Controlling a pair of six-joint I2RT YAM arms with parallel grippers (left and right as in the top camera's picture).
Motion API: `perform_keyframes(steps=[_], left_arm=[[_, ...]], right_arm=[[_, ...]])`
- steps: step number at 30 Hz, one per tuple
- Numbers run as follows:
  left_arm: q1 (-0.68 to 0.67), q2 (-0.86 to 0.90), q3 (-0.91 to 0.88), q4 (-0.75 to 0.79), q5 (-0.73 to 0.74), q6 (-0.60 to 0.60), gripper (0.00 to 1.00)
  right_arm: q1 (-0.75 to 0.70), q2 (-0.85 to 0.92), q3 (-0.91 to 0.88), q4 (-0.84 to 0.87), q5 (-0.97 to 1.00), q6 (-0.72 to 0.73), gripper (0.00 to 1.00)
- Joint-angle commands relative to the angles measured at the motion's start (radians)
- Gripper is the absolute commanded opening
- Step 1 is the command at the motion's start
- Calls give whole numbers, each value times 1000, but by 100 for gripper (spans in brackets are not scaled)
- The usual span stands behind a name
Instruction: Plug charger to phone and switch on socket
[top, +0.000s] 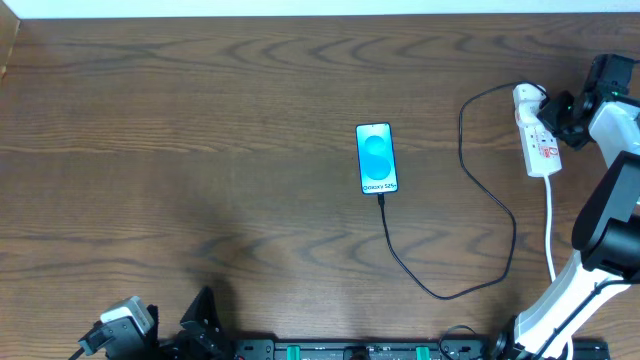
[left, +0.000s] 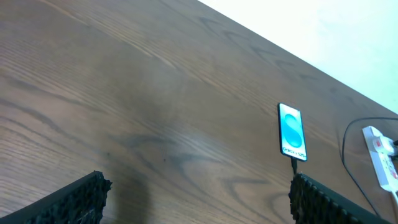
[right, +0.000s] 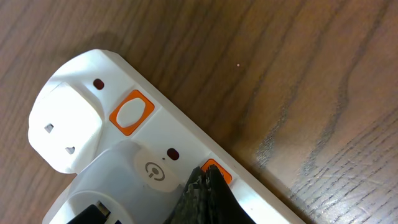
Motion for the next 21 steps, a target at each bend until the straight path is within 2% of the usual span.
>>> perform_keyframes(steps=[1,21], left_arm=[[3,-10,-5,1,-14,-1,93],[3,-10,-5,0,-13,-1,93]], right_arm=[[22,26,-1,-19,-99,-18,1],[135,32,-1,-31,-104,2,1]])
